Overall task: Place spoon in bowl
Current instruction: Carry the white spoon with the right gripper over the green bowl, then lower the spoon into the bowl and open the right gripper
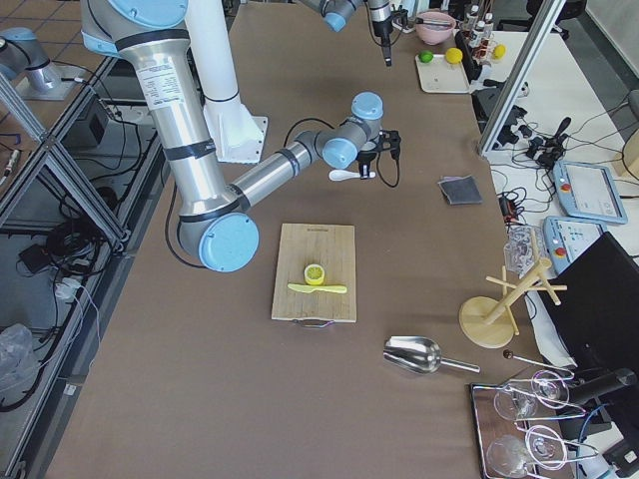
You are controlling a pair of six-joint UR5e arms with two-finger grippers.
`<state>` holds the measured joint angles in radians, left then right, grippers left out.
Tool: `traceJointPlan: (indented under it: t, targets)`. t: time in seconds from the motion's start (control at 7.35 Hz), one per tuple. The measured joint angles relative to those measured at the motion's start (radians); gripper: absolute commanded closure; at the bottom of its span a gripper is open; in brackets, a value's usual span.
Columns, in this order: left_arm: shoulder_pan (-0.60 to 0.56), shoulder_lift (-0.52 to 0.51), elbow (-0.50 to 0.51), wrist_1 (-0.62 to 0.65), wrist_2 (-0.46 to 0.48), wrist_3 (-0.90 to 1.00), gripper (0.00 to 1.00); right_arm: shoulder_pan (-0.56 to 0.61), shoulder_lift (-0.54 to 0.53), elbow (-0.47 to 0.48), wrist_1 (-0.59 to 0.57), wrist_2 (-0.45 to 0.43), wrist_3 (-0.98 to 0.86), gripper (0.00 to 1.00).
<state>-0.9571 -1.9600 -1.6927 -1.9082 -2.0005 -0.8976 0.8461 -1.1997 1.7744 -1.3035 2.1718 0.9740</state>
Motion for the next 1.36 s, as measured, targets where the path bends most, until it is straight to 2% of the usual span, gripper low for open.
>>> traceJointPlan:
  t: [0.54,0.95,1.36]
  targets:
    - [-0.22,0.162,0.056,-0.004,-0.126,0.344,0.02,-0.097,0.304,-0.179,0.002,-0.166,0.138,1.0]
    - [-0.241,0.199,0.064,-0.011,-0.139,0.382,0.02,-0.2,0.459,-0.306,0.01,-0.341,0.216,1.0]
    - [-0.239,0.201,0.075,-0.012,-0.139,0.384,0.02,-0.255,0.507,-0.36,0.01,-0.463,0.236,1.0]
